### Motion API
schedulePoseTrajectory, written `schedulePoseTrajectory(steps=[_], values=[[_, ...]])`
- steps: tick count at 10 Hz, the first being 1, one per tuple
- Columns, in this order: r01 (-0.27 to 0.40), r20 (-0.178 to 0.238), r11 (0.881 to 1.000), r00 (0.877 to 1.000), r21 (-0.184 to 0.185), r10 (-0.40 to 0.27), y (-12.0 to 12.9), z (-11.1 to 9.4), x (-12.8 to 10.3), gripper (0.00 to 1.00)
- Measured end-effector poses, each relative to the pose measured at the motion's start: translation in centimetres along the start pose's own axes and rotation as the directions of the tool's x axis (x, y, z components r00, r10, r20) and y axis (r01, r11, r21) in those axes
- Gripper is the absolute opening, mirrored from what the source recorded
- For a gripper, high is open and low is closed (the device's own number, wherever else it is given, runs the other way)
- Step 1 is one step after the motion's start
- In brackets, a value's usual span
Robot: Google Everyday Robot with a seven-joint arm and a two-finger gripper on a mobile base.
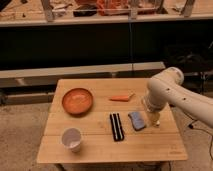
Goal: Push the eraser across the table
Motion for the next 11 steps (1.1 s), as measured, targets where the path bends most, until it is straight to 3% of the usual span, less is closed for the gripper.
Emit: schedulePoseTrajectory(steps=[11], values=[[0.096,0.029,0.995,0.995,-0.020,-0.096,-0.1,3.7,-3.1,0.80]])
